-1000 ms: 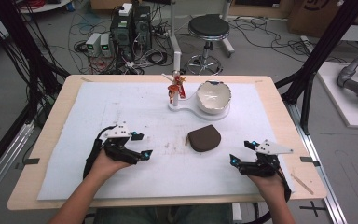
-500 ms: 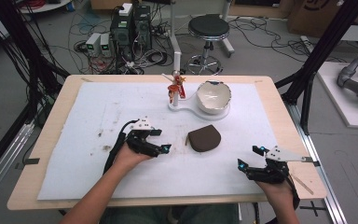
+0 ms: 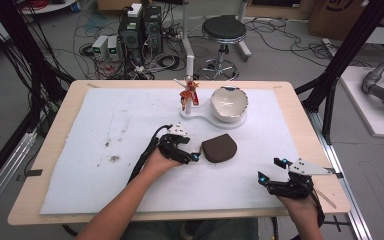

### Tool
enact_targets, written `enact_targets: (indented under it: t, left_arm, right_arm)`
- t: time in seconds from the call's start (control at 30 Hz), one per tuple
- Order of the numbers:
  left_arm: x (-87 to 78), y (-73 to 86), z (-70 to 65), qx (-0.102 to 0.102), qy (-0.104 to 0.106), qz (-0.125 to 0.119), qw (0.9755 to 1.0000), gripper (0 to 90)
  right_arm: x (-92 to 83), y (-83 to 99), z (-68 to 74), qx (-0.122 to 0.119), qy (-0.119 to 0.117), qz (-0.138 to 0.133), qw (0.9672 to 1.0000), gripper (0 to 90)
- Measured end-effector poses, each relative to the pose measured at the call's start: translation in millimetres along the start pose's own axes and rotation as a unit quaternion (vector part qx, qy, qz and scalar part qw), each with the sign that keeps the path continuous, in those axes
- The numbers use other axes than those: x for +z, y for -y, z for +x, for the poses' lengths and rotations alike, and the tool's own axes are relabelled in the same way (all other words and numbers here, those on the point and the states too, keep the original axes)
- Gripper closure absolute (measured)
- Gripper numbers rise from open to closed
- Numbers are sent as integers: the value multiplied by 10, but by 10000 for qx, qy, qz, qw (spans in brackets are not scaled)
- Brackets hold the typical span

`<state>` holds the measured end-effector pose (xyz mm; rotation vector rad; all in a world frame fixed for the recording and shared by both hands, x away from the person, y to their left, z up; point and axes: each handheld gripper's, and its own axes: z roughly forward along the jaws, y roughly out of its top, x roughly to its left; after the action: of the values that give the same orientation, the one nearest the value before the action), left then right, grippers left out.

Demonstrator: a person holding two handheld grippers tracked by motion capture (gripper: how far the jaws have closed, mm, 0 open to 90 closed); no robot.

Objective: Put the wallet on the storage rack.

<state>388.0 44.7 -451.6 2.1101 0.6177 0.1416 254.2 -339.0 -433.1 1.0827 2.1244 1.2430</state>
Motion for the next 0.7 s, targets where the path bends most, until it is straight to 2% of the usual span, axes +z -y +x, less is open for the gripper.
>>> enact_targets:
  t: [0.2, 0.43, 0.7]
  left_arm:
    - [125, -36, -39, 72, -71, 134, 9999, 255]
    - [177, -65, -46, 134, -284, 330, 9990, 327]
    - [167, -64, -26, 234, -370, 319, 9985, 418]
  right_arm:
    - [12, 3, -10, -2, -8, 10, 10000, 188]
    - [22, 4, -12, -12, -19, 21, 10000, 188]
    - [17, 5, -10, -5, -16, 26, 10000, 188]
